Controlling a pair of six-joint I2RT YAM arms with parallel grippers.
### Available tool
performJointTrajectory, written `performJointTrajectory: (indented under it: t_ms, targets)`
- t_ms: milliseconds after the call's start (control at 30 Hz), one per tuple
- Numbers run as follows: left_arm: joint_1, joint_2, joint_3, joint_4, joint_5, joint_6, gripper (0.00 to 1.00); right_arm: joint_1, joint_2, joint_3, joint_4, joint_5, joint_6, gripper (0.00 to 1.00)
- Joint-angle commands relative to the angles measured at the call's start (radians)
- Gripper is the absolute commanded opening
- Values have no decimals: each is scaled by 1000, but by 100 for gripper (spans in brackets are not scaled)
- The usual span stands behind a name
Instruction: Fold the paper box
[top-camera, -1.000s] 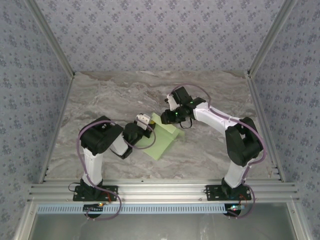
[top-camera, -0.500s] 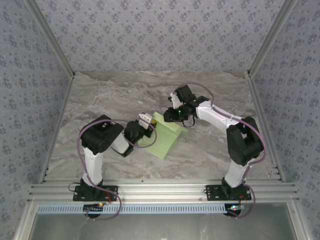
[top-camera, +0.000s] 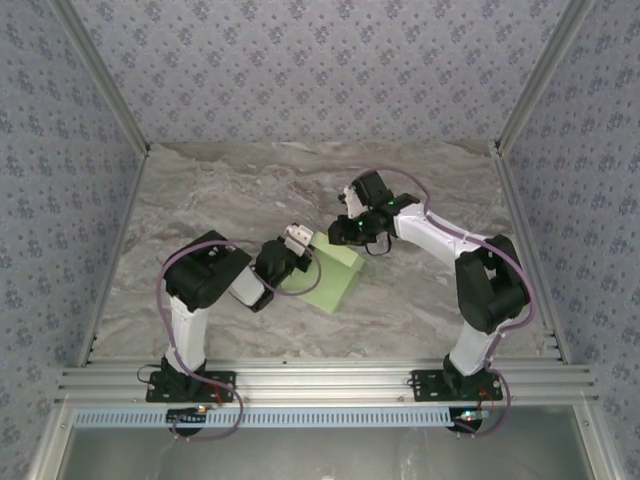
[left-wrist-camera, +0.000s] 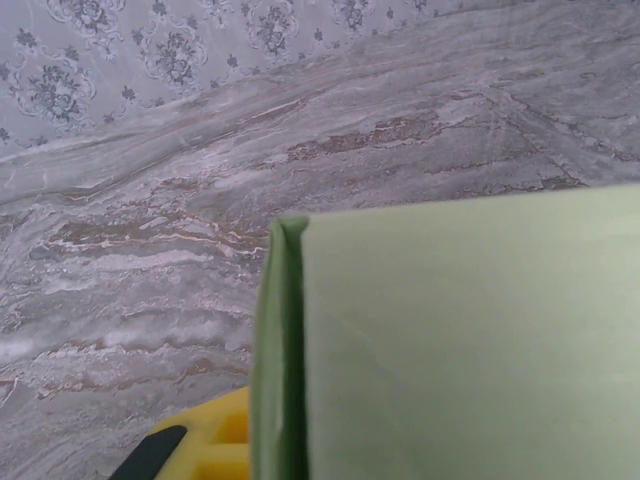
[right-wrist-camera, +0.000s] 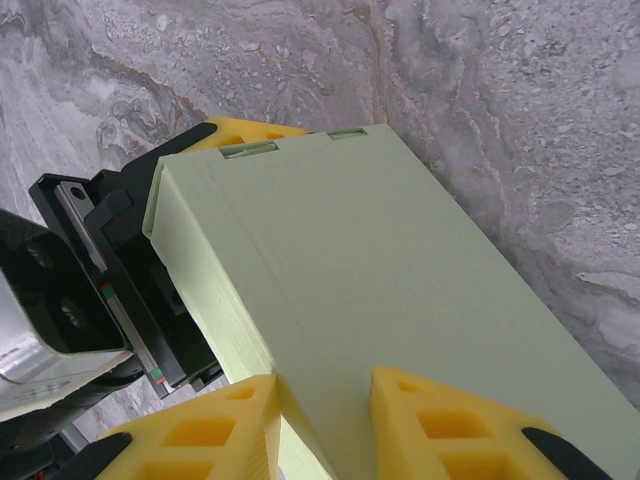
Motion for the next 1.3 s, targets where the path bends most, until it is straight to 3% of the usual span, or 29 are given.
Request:
performJointTrajectory:
  t_ms: [0,167,367,567,767,1100,1267]
  targets:
    - [-20,16,-17,-78,-18,24,11,-20,-24,-34,-42,-24,23,31]
    - [-19,-18,-40,-105,-34,25,13,-69,-44,-29,-47,-68,11,35]
    - [-19,-60,-125,-16,0,-10,44,-97,-30,-31,-27,-99,3,35]
    - [-18,-151,-193,-30,22,-30,48,-95,-20,-38,-6,-115,-4,36]
    - [-17,-226,-219,-95,-83,-24,48,-80,-30,-43,-12,-110,-37,37]
    - [-4,-168,-277,102,-130,-49,52,-71,-48,-58,-9,-86,-40,37]
    - [5,-195,-286,102,-98,-31,62,-72,-46,-53,-22,-82,-50,37]
